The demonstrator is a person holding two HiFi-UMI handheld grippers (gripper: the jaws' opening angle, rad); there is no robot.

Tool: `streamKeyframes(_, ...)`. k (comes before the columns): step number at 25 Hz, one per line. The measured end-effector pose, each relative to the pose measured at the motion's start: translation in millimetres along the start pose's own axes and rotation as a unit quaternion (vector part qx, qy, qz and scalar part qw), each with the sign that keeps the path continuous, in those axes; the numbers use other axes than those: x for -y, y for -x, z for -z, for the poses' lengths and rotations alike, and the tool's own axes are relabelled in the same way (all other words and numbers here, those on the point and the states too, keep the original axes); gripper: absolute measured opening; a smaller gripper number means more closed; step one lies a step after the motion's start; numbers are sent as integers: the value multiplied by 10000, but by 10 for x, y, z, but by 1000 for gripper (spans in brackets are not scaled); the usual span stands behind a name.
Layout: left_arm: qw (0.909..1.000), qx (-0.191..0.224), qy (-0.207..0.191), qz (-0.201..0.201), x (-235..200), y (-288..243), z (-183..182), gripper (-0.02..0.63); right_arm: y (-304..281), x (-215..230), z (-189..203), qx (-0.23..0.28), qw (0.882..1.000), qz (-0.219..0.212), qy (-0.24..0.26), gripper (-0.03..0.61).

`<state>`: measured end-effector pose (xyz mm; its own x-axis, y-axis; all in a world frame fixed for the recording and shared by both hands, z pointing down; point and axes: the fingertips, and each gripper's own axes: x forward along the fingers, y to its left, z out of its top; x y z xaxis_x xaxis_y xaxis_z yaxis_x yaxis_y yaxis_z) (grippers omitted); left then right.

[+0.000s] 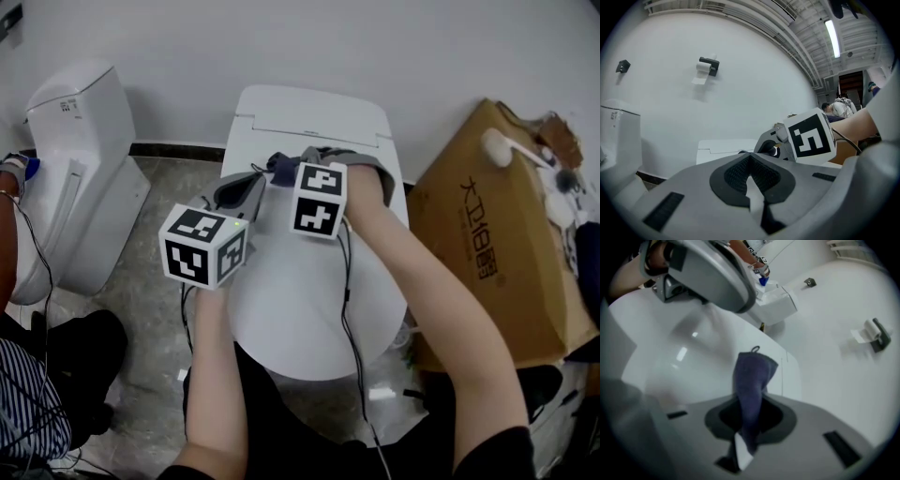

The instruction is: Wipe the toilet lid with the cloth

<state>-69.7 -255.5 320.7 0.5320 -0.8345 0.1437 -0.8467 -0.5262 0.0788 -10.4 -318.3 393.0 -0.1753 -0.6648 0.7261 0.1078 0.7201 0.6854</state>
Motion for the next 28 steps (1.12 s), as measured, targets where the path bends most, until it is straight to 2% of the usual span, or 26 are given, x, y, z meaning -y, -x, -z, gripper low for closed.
streamKeyframes(7,10000,-3,5,-14,7,-32,-1,15,156,-172,0,98,9999,44,19,66)
streamKeyframes(18,10000,-14,-8,-12,11,-30,3,15,457,-518,-31,199,9996,-204,-34,66)
streamKeyframes(28,10000,-52,-1,7,8,-42,12,15,728,-826,-56,242,9993,-240,124,66)
